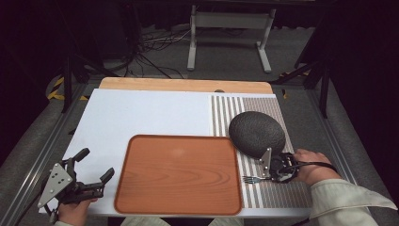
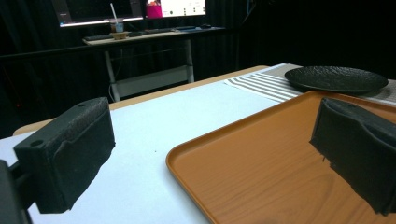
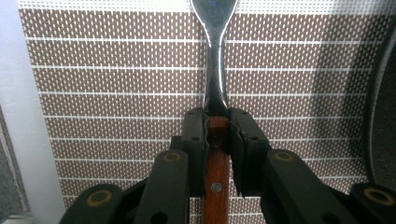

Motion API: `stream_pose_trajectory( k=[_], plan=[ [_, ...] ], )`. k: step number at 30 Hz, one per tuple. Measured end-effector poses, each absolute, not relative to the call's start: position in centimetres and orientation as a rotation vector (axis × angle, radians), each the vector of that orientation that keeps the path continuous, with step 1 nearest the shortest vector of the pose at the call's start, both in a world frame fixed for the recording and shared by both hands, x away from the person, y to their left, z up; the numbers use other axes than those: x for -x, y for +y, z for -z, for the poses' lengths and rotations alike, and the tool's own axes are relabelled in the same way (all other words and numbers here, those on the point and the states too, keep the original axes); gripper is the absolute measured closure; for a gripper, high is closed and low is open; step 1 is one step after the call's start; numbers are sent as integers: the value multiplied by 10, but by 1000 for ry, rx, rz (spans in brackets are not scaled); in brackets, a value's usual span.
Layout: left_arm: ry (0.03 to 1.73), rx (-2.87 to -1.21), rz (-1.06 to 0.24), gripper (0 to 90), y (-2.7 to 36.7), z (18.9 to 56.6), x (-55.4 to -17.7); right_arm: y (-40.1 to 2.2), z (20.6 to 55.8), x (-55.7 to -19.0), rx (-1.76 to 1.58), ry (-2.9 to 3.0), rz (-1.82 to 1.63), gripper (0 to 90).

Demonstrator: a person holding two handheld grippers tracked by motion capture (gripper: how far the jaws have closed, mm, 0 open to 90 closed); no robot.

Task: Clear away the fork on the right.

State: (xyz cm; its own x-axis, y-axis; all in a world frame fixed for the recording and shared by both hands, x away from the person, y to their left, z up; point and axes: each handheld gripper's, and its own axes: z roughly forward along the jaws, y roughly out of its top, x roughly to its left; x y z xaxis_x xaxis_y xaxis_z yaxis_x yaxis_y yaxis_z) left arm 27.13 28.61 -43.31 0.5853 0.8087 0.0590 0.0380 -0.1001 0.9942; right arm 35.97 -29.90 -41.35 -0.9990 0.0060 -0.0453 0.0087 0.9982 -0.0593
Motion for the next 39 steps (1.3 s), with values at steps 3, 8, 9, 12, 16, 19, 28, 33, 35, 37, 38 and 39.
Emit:
stream_pose_trajectory(
  k=[3,8,9,12,16,19,28,33,35,37,38,39],
  plan=[
    [739,-1550,-759,2,286,433,-271,-298,414,-359,8,3095,103,776],
    [745,-1552,-750,3,287,434,-272,-299,413,-358,7,3086,104,777],
    [746,-1553,-750,3,287,434,-272,-300,413,-358,-1,3088,97,778],
    [746,-1551,-749,3,287,434,-272,-301,408,-357,-10,3081,96,778],
    [743,-1555,-747,3,286,434,-273,-301,397,-355,-46,3062,51,778],
    [746,-1554,-751,3,286,434,-272,-301,389,-354,-67,3052,22,777],
    [748,-1556,-754,3,286,434,-272,-296,365,-349,-101,2994,-60,777],
    [749,-1556,-759,3,286,434,-272,-292,354,-348,-106,2968,-107,777],
    [751,-1558,-764,4,286,434,-272,-290,347,-347,-106,2954,-126,776],
    [751,-1558,-765,3,286,434,-272,-287,341,-345,-114,2936,-146,777],
    [751,-1555,-765,4,286,434,-272,-285,337,-344,-112,2923,-162,777],
    [752,-1555,-766,3,286,434,-272,-283,334,-344,-113,2913,-181,777]
  ],
)
